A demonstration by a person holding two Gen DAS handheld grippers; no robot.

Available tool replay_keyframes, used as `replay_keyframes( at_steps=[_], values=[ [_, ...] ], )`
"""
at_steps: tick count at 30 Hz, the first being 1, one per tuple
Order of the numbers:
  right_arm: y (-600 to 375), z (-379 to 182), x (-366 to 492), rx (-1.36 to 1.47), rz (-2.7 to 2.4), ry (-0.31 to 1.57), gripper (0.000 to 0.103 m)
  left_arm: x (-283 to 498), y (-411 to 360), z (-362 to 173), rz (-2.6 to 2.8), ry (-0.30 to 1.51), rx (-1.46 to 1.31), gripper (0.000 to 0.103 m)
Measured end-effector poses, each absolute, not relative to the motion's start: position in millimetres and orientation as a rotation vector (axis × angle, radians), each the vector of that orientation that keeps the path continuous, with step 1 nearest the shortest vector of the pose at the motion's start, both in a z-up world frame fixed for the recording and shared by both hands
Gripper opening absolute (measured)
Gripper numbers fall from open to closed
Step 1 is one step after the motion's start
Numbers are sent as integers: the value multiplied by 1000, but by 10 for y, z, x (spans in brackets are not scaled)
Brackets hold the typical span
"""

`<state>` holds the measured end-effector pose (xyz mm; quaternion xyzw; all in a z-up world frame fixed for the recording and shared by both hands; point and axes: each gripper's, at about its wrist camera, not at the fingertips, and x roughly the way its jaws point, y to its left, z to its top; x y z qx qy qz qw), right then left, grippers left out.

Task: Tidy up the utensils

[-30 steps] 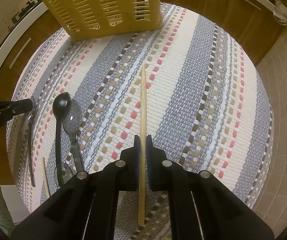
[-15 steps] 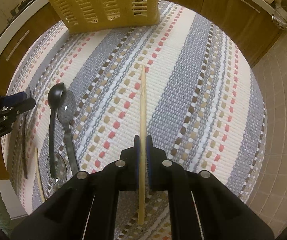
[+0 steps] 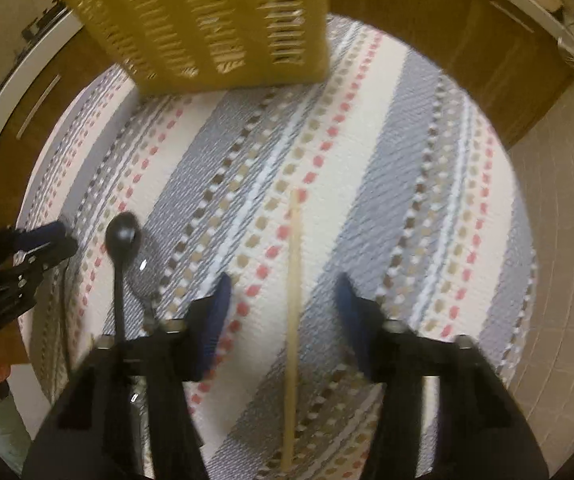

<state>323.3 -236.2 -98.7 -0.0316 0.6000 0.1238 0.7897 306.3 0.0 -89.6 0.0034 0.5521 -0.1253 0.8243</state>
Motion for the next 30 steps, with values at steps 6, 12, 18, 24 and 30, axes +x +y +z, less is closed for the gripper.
replay_keyframes(
  at_steps=[6,12,18,24,30],
  values=[
    [-2331,-1072,3234,-94,246,1326,24,3026,-162,-927,-232,1162,112,37],
    [-2336,-1083,3319,-105,248,1330,5,2990,-205,-916,-214,1140,159,32],
    [-2577,-944,3170,-55,302,1255,5,2889,-93,-874,-270,1051,53,30],
    [-2685,-631,2942,-25,358,1117,5,2710,0,-520,-297,887,-19,30],
    [-2747,-304,2630,-50,429,949,5,2546,-63,-91,-285,708,-72,30]
  ],
)
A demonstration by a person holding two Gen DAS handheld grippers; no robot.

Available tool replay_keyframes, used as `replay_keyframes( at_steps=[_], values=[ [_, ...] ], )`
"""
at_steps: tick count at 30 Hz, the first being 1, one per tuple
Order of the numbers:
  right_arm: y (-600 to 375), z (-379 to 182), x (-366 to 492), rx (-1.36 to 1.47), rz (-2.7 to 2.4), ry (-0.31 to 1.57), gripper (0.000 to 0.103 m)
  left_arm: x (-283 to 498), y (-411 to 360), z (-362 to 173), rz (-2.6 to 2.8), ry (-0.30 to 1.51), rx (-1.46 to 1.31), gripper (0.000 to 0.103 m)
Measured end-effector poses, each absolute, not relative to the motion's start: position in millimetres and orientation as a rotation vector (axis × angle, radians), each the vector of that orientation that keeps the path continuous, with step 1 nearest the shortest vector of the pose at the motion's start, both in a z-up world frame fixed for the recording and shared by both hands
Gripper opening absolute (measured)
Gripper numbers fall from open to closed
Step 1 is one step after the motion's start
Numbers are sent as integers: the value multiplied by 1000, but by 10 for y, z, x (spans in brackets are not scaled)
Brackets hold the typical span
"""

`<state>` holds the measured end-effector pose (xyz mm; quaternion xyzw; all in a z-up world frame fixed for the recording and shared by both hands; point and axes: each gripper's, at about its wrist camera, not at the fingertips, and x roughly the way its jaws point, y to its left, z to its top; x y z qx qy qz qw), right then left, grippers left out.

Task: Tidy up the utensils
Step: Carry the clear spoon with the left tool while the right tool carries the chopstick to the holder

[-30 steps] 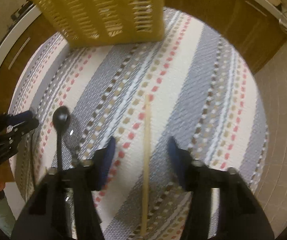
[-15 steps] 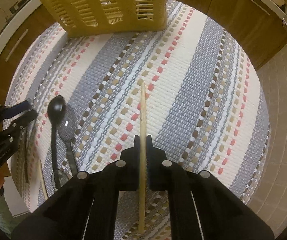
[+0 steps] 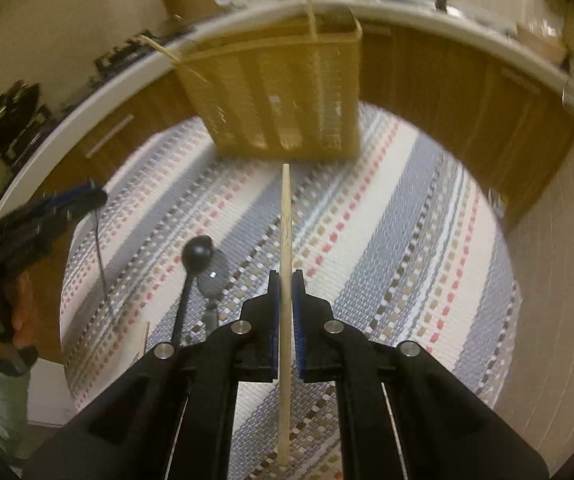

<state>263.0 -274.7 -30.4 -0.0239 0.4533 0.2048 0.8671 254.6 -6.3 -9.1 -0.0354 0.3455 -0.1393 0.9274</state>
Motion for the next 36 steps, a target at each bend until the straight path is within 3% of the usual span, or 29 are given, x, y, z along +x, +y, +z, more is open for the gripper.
replay_keyframes(
  at_steps=[21,36],
  values=[
    [-2404,666,2344,-3,521,429,5,2121,-169,1050,-204,177,-137,30],
    [-2394,1151,3417,74,445,269,5,3109,-308,1394,-211,59,-138,30]
  ],
)
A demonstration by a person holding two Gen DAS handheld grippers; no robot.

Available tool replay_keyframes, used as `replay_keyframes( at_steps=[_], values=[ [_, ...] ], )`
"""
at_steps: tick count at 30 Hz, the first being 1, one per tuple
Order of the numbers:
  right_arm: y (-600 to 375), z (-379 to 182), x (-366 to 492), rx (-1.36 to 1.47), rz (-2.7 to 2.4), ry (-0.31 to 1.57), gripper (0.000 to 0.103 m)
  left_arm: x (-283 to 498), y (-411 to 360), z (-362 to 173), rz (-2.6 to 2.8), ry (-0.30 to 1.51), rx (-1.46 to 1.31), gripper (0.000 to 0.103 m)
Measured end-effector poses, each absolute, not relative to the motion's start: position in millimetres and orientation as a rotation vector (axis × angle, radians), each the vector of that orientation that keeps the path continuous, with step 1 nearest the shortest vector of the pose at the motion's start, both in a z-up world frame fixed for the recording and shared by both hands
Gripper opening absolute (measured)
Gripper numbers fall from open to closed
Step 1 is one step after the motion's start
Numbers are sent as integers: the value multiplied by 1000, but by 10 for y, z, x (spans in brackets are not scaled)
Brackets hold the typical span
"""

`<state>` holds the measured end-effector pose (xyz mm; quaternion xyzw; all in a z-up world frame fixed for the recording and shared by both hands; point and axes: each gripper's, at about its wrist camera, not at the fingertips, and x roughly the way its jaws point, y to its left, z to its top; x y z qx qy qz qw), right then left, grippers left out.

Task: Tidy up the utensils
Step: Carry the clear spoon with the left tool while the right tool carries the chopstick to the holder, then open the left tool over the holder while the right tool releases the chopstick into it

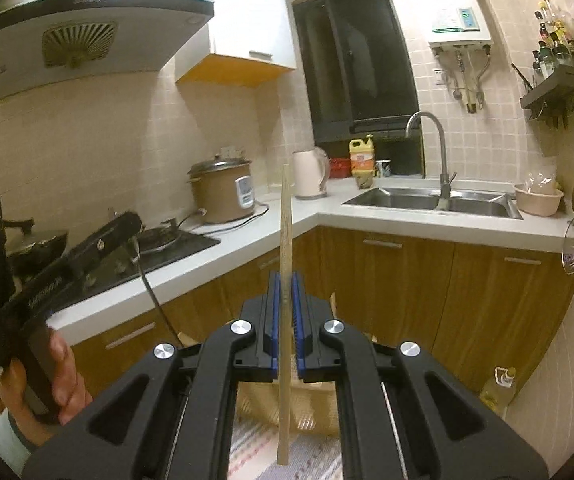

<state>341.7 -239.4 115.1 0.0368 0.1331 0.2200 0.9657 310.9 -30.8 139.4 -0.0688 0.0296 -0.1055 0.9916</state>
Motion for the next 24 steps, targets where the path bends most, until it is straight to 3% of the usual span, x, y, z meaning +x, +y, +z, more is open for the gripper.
replay_keyframes(
  at_steps=[12,24],
  values=[
    [-2477,1012,4235,107,360,228,5,3655,-368,1248,-163,39,-88,30],
    [-2468,799,4379,91,321,216,5,3649,-172,1396,-129,-60,-171,30]
  ],
)
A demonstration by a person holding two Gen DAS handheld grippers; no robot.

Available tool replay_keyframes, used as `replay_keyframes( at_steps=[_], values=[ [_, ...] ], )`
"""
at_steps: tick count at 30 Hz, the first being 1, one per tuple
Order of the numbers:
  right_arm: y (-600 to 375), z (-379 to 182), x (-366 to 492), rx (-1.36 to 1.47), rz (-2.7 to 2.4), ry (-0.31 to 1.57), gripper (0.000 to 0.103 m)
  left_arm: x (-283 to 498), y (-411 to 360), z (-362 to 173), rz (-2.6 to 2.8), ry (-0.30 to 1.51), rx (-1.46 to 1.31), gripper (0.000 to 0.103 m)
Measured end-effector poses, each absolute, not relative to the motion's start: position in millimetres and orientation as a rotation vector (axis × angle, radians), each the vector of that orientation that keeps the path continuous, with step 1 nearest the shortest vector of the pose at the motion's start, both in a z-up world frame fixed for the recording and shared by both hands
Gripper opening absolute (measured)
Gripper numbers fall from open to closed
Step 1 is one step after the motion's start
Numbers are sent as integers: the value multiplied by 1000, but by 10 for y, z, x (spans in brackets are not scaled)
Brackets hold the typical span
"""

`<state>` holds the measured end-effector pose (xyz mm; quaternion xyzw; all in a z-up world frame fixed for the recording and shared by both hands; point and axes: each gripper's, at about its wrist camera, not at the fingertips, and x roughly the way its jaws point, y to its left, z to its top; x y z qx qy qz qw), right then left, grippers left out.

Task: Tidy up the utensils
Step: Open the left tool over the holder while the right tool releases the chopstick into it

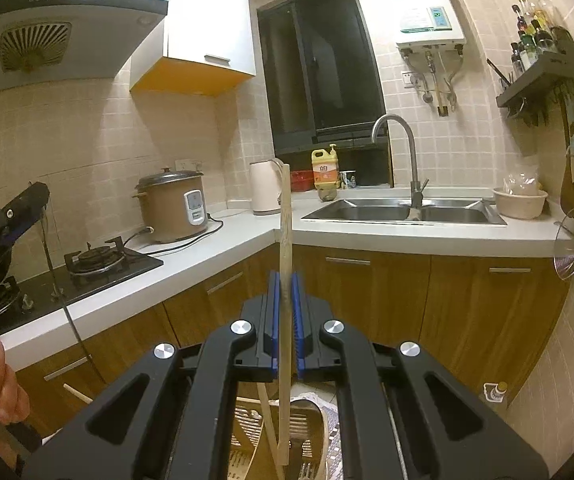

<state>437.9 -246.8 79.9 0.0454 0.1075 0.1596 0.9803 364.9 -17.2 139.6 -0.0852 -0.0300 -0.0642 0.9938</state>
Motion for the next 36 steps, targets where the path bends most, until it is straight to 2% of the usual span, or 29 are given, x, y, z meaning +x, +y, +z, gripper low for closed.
replay_keyframes(
  at_steps=[10,25,30,33,36],
  values=[
    [-2418,643,4342,55,310,172,5,3856,-289,935,-119,-19,-158,30],
    [-2374,321,4050,-9,345,158,5,3873,-273,555,-135,44,-173,31],
    [-2447,317,3908,9,363,191,5,3731,-217,597,-154,72,-135,35],
    [-2506,350,3811,25,396,229,6,3555,-167,668,-167,64,-133,45],
    [-2567,386,3685,30,409,261,6,3392,-126,752,-185,71,-142,46]
  ],
)
